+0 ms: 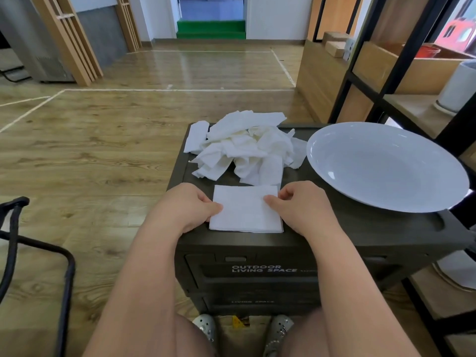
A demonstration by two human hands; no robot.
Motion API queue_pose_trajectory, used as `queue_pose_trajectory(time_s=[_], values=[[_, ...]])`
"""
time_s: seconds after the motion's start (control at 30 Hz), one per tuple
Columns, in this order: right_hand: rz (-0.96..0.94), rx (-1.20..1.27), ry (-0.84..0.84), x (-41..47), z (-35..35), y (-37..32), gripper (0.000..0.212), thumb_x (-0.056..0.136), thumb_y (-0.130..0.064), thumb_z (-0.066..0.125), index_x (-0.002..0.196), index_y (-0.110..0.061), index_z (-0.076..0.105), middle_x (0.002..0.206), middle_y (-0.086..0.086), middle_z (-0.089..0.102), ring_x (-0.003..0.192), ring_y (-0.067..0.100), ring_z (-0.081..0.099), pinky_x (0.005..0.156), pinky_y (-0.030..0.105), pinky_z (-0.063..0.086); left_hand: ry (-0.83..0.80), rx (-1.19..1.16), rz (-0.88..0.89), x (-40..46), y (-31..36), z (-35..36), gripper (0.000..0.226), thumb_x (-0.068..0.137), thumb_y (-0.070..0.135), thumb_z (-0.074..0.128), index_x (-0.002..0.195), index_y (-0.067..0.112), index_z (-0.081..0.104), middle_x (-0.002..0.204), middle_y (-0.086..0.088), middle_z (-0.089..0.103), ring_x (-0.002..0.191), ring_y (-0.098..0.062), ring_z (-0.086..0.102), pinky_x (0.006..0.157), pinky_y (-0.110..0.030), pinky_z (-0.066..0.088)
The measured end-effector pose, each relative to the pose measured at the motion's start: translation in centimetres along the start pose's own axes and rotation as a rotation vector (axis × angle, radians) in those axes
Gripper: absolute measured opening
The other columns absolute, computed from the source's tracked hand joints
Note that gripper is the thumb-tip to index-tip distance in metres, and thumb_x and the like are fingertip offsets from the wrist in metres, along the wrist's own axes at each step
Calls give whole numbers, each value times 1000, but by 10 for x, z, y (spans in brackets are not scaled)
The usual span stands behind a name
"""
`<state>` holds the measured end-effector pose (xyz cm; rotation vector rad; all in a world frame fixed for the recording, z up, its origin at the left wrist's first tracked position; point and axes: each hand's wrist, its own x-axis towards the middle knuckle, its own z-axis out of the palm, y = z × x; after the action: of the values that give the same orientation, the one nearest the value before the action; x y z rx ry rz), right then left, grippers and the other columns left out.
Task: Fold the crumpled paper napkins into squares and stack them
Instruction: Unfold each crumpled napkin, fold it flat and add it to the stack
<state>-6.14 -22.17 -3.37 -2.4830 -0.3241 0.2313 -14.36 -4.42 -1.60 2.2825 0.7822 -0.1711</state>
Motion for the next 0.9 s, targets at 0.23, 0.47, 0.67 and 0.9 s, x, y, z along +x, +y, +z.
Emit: queue_pose_trajectory(time_s=[0.23,0.47,0.67,0.9], values=[[15,-48,41,-1,5,-2,22,84,-38,66,89,-19,58,79,-8,54,66,5,47,54,18,34,22,48,-30,-1,4,2,18,82,33,70,70,20,65,88,-6,71,85,-21,65,69,-29,48],[15,25,118,-3,10,-5,33,82,-32,71,99,-21,45,81,-8,49,66,4,45,52,14,30,40,46,-20,-3,5,1,17,76,27,76,69,21,62,79,-3,70,81,-19,67,74,-31,52],[5,41,111,-2,15,-9,27,84,-31,69,98,-22,48,84,-9,51,71,5,48,53,12,30,66,28,-32,-1,5,0,24,88,27,64,67,15,68,69,-2,72,56,-13,56,54,-22,41],[13,7,102,-3,12,-7,20,83,-33,68,88,-25,51,81,-11,53,70,3,49,53,12,31,92,73,-47,2,3,2,23,83,30,68,63,20,63,69,2,70,66,-14,64,62,-25,49]])
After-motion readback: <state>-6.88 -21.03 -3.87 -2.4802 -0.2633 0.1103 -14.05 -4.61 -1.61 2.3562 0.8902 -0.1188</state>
